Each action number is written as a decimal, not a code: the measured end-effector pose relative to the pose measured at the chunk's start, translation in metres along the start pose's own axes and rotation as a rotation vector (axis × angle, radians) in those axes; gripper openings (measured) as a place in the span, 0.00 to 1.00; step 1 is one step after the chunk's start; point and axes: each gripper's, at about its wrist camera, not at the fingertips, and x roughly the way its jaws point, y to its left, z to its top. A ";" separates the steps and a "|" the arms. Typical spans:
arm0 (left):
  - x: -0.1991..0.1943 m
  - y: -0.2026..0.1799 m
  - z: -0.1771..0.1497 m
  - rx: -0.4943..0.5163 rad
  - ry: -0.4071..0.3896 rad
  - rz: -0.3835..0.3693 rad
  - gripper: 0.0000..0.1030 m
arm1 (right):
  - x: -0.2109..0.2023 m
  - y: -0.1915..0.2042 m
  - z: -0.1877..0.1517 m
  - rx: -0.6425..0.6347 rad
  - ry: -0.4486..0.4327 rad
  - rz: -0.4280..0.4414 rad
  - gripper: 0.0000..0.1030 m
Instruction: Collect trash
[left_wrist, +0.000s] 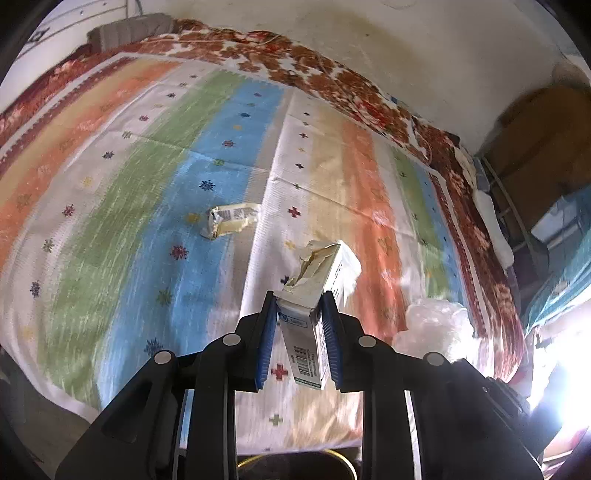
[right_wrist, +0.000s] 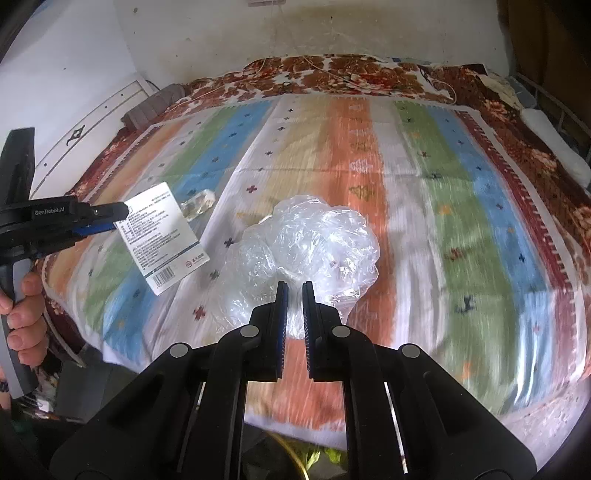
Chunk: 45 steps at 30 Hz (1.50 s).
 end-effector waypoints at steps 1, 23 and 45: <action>-0.005 -0.004 -0.004 0.017 -0.004 -0.001 0.23 | -0.002 0.001 -0.003 0.002 0.003 0.003 0.07; -0.067 -0.035 -0.078 0.173 -0.045 0.011 0.23 | -0.057 0.047 -0.060 -0.081 -0.035 0.022 0.07; -0.103 -0.045 -0.144 0.274 -0.087 0.037 0.23 | -0.090 0.060 -0.117 -0.096 -0.044 0.021 0.07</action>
